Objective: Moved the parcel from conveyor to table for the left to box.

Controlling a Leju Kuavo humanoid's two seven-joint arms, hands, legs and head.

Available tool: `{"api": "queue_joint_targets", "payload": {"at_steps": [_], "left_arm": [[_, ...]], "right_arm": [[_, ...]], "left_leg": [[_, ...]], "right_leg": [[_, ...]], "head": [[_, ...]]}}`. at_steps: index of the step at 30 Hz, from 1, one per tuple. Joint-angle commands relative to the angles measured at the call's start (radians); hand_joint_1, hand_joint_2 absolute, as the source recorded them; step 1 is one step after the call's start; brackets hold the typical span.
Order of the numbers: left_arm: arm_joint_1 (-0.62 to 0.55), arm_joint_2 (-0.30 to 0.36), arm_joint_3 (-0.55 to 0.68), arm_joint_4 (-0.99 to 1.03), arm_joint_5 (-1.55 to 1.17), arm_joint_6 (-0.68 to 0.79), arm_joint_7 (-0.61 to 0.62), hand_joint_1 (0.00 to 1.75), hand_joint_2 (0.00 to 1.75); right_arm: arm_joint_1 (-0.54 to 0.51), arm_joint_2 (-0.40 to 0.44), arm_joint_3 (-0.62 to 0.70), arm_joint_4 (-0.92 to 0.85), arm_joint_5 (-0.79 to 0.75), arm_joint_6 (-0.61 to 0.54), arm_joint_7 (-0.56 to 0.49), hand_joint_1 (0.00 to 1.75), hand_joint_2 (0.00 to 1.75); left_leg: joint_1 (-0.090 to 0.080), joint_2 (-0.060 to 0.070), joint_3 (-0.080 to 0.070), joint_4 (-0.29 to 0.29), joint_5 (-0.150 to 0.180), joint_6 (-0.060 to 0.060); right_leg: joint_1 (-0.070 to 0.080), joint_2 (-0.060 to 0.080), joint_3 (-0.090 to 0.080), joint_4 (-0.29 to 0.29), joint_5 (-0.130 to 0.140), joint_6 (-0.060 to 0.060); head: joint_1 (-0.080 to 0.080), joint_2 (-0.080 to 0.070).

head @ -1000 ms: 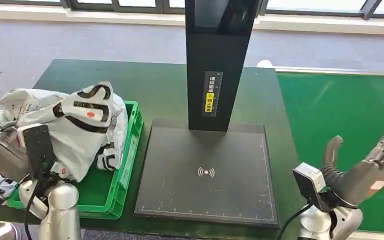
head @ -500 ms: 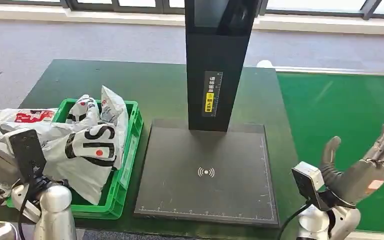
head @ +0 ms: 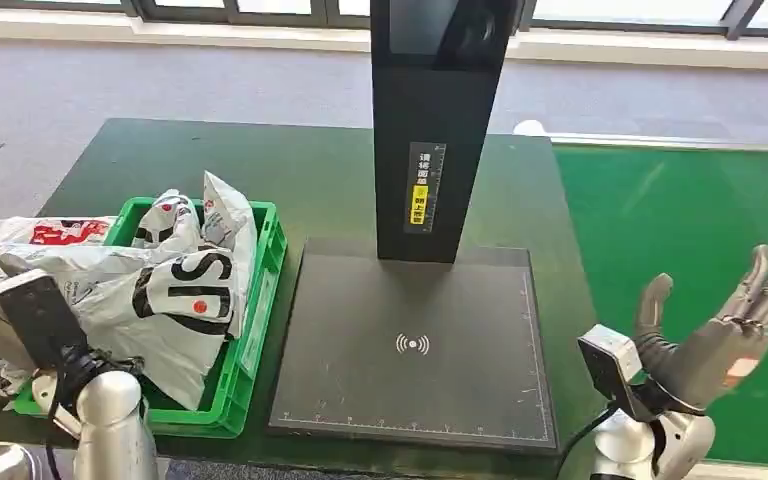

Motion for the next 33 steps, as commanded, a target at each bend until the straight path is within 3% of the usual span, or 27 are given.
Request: {"api": "queue_joint_targets", "payload": {"at_steps": [1, 2, 3, 4, 6, 10, 23, 28, 32, 33], "left_arm": [[0.015, 0.056, -0.407, -0.015, 0.462, -0.370, -0.105, 0.00, 0.00], [0.014, 0.066, -0.440, -0.029, 0.533, -0.491, -0.135, 0.00, 0.00], [0.009, 0.066, -0.459, -0.036, 0.551, -0.541, -0.140, 0.00, 0.00], [0.003, 0.064, -0.474, -0.045, 0.569, -0.584, -0.138, 0.00, 1.75], [-0.005, 0.057, -0.499, -0.061, 0.585, -0.624, -0.125, 0.00, 1.75], [0.006, 0.047, -0.537, -0.067, 0.583, -0.649, -0.115, 0.00, 1.75], [0.001, 0.040, -0.558, -0.038, 0.561, -0.669, -0.130, 0.00, 1.75], [-0.027, 0.013, -0.535, 0.036, 0.515, -0.593, -0.124, 0.00, 1.75], [-0.051, 0.003, -0.521, 0.118, 0.452, -0.519, -0.138, 0.00, 1.75], [-0.052, 0.003, -0.520, 0.124, 0.471, -0.537, -0.143, 0.00, 0.00]], "right_arm": [[0.015, -0.096, 0.232, -0.017, -0.336, 0.260, -0.010, 0.00, 1.75], [0.019, -0.111, 0.294, -0.034, -0.457, 0.435, -0.017, 0.00, 1.75], [0.021, -0.114, 0.332, -0.062, -0.496, 0.492, -0.017, 0.00, 1.75], [0.022, -0.115, 0.366, -0.076, -0.543, 0.545, -0.017, 0.00, 1.75], [0.013, -0.103, 0.416, -0.060, -0.620, 0.665, -0.017, 0.00, 1.75], [-0.022, -0.098, 0.525, -0.005, -0.574, 0.777, -0.013, 0.00, 1.75], [-0.069, -0.090, 0.614, 0.078, -0.456, 0.775, 0.015, 0.00, 1.75], [-0.088, -0.038, 0.616, 0.156, -0.521, 0.754, -0.003, 0.00, 1.75], [-0.119, -0.052, 0.655, 0.219, -0.567, 0.739, -0.017, 0.00, 1.75], [-0.116, -0.057, 0.658, 0.215, -0.588, 0.748, -0.017, 0.00, 0.00]], "left_leg": [[0.000, -0.002, 0.000, -0.001, 0.000, 0.000], [-0.001, 0.000, 0.001, -0.002, 0.000, 0.001], [0.000, 0.001, 0.000, 0.000, 0.000, 0.000], [-0.001, 0.002, 0.000, -0.001, -0.001, 0.000], [-0.001, 0.001, -0.001, 0.000, 0.000, 0.000], [0.000, 0.005, 0.003, -0.003, 0.000, -0.001], [0.000, 0.003, 0.003, -0.004, 0.000, 0.000], [0.000, 0.002, 0.003, -0.004, 0.000, -0.001], [0.000, 0.002, 0.004, -0.004, 0.001, -0.001], [0.001, 0.001, 0.002, -0.002, 0.000, -0.001]], "right_leg": [[0.000, -0.003, 0.002, -0.001, 0.000, 0.000], [0.000, -0.002, 0.003, -0.002, 0.000, -0.001], [0.000, 0.000, 0.002, 0.000, 0.000, 0.000], [0.000, 0.001, 0.002, -0.001, 0.000, -0.001], [-0.001, 0.000, 0.000, 0.001, 0.000, -0.001], [0.000, 0.003, 0.003, -0.002, 0.001, -0.002], [0.001, 0.002, 0.005, -0.003, 0.001, -0.001], [0.001, 0.001, 0.005, -0.003, 0.001, -0.002], [0.001, 0.001, 0.005, -0.003, 0.001, -0.002], [0.001, 0.000, 0.004, -0.001, 0.000, -0.001]], "head": [[0.000, 0.000], [0.000, 0.000], [0.000, 0.000], [0.000, 0.000], [0.000, 0.000], [0.000, 0.000], [0.000, 0.000], [0.000, 0.000], [0.000, 0.000], [0.000, 0.000]]}}
